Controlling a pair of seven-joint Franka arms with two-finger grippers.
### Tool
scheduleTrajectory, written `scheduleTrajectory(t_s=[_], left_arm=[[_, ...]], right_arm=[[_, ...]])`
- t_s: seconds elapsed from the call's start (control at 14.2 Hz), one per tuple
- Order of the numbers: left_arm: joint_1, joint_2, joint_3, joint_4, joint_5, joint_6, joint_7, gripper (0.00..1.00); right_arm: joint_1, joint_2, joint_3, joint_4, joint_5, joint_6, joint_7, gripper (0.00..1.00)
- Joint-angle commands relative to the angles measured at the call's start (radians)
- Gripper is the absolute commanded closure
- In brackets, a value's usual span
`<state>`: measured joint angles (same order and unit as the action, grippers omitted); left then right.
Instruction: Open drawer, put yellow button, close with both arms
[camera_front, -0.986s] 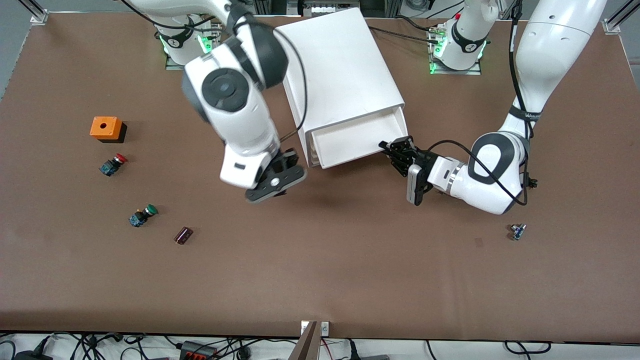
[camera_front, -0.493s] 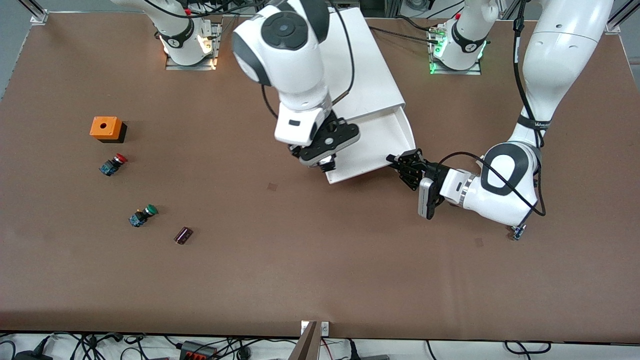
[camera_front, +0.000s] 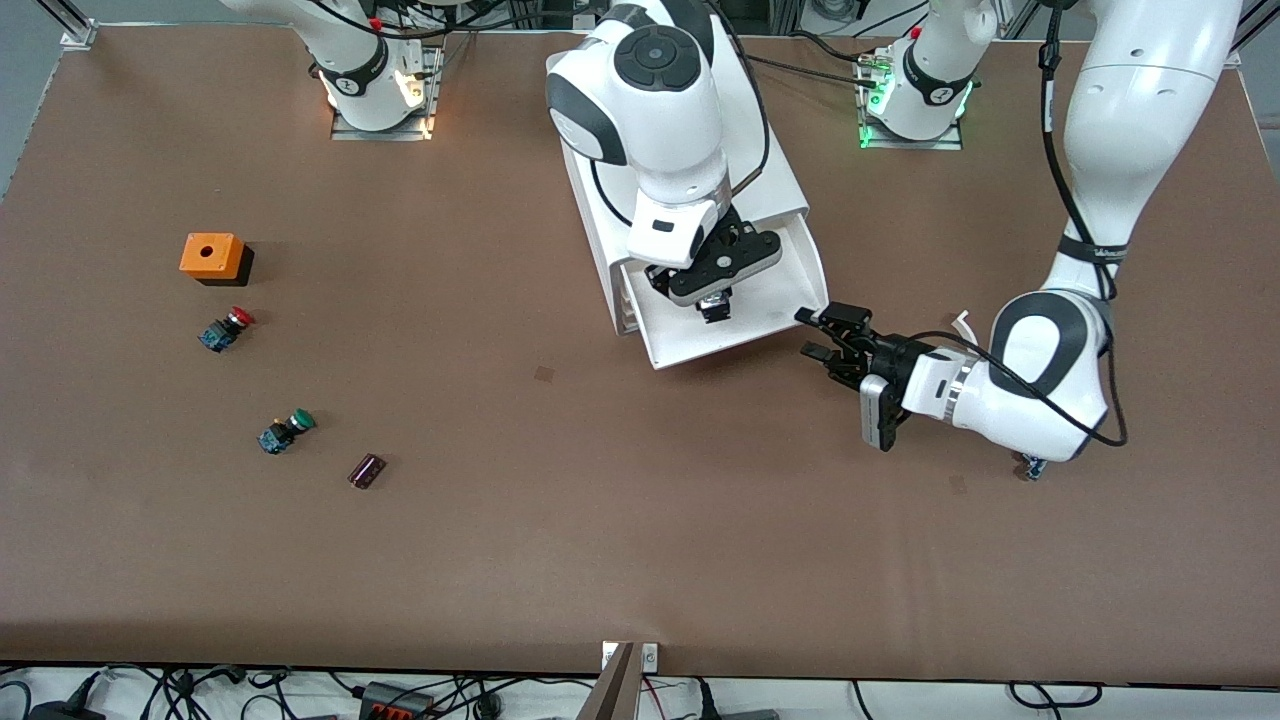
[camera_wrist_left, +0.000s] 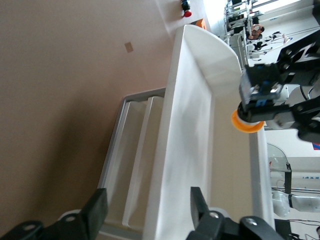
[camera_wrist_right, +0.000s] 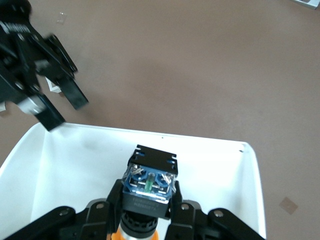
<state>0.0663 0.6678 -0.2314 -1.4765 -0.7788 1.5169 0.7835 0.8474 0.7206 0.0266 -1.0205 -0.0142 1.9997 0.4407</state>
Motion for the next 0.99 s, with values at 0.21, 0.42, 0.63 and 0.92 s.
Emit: scheduleTrajectory(t_s=[0.21,0.42,0.63,0.92], left_arm=[[0.073,-0.003,0.003,0.128,0.117,-0.132,-0.359,0.0],[0.067,-0.002,0.004,0.231,0.295,-0.121,-0.526,0.0],[0.059,-0.004,-0.006,0.303,0.499,-0.116,-0.534,0.0],[0.041,-0.008,-0.009,0.357,0.714,-0.07,-0.537,0.0]], right_arm=[[0.007,0.03,0.013,0.013,0.0,-0.013,0.024,1.0],[0.007,0.042,0.013,0.013,-0.001,-0.013,0.024,1.0],[0.007,0.053,0.013,0.01,0.0,-0.016,0.024,1.0],[0.007,0.057,0.015,0.011,0.023,-0.041,0.024,1.0]])
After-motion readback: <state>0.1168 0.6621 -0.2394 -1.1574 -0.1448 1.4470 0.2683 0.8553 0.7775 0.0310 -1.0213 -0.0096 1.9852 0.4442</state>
